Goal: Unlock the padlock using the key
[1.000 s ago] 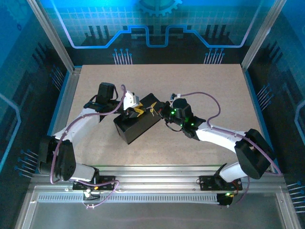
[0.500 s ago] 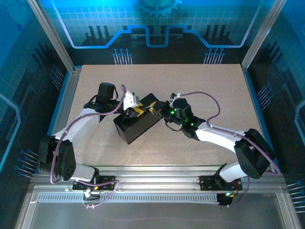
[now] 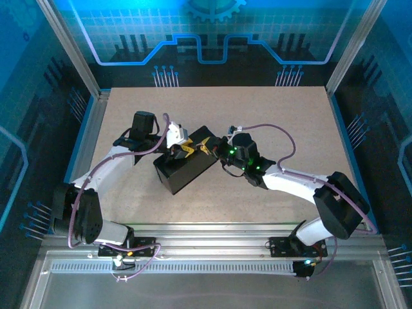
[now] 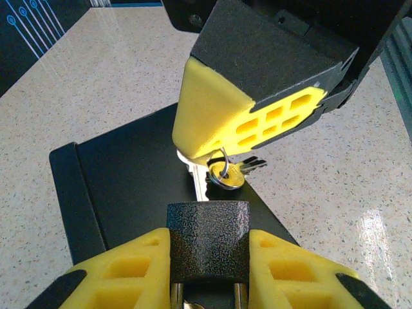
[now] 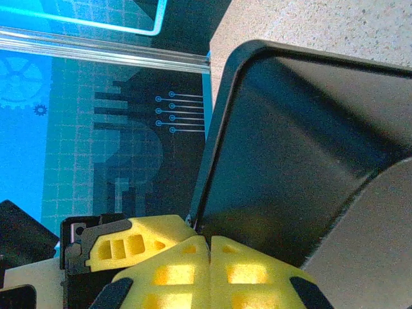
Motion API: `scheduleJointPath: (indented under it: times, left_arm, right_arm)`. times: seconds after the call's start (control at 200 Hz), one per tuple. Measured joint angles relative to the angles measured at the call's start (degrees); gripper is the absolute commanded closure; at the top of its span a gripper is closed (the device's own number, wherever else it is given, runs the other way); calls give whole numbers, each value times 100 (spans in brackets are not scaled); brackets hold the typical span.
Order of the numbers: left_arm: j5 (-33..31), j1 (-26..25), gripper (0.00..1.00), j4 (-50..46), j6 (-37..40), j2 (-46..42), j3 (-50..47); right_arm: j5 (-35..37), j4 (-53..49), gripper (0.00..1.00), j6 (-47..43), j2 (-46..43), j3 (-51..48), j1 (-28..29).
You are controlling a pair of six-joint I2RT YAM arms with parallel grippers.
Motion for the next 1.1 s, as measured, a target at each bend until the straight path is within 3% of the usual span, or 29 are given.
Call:
scheduleJointPath:
  times: [0.31, 0.525, 0.69, 0.815, 0.975, 1.101]
  left_arm:
    - [0, 122, 100, 227, -151, 0, -59]
    - [-66, 278, 100, 315, -249, 28, -55]
    - [-61, 280, 100, 317, -221, 39, -52]
    - [-33, 173, 100, 122, 55, 50, 26]
    - [118, 120, 100, -772, 605, 168, 385]
    - [275, 120, 100, -1349, 977, 284, 610]
  right_arm:
    - [-380, -13, 100, -17, 343, 391, -4]
    - [-739, -619, 100, -365, 787, 1150, -9]
    - [-1019, -1368, 70, -839, 772, 1447, -92]
    - [-1478, -2361, 54, -1810, 332, 1606, -236]
    - [-1943, -3845, 55, -3982, 20, 2544, -946]
    - [-2516, -4647, 55, -6229, 61, 3141, -1314]
